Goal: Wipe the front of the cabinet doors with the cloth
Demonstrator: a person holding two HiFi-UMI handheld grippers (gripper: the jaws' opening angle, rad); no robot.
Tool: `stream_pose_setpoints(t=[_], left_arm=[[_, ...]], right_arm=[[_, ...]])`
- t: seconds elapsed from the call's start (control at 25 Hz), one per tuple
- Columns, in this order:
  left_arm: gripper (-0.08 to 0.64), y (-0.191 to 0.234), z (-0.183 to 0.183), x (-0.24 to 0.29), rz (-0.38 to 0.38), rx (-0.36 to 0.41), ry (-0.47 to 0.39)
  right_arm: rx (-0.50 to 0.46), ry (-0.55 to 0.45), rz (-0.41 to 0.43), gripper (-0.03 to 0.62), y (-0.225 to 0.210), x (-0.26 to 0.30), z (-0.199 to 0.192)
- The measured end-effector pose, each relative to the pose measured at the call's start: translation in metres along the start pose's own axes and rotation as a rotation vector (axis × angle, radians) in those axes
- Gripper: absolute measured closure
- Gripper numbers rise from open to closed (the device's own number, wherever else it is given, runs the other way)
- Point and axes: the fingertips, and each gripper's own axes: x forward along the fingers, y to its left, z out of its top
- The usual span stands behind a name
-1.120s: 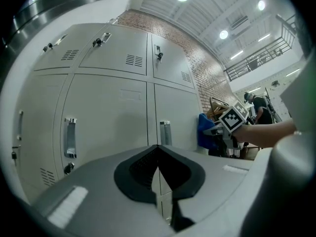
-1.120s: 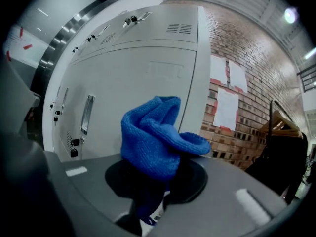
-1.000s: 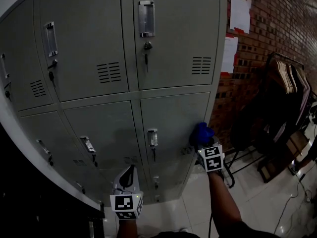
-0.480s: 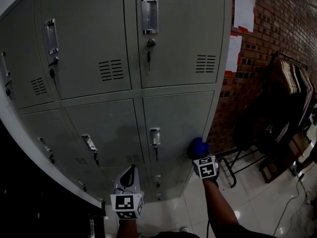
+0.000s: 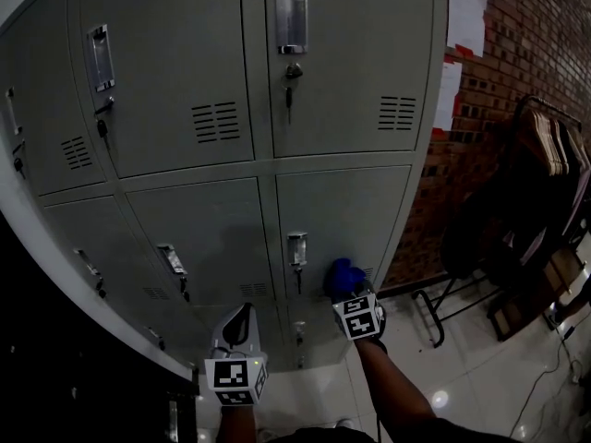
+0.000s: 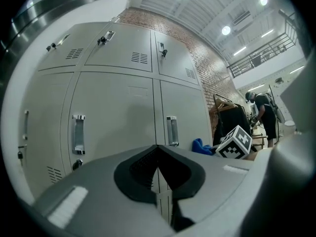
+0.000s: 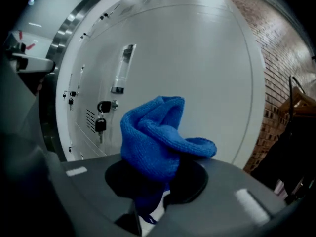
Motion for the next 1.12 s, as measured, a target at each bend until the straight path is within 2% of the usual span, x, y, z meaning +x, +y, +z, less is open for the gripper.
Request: stream_pose_setpoints(t=[0.2, 0.48, 0.64, 0.84, 1.12], left_arm=[[0.546, 0.005, 0.000, -0.005, 0.014, -0.005, -0.008], [0.546, 0.018, 0.000, -0.014, 0.047, -0.020, -0.011], [0.546, 0.020, 0.001, -0.017, 0.054, -0.027, -0.019], [0.546, 0.017, 0.000, -0.013, 0.041, -0.026, -0.016], [0.546, 0.007, 0.002, -0.003, 0.012, -0.020, -0.013]], right_arm=[[-0.065, -0.030, 0.103, 0.506, 0.052, 0.009, 0.021], [-0.044, -0.040, 0.217, 0.506, 0.092, 0.018, 0.034], [-0.035, -0.048, 0.193, 0.506, 0.086, 0.008, 0.032], [0.074, -0.118, 0.170, 0.505, 0.072, -0.037, 0.038], [0.019, -0.235, 0.131, 0.506, 0.064, -0.093, 0.073]])
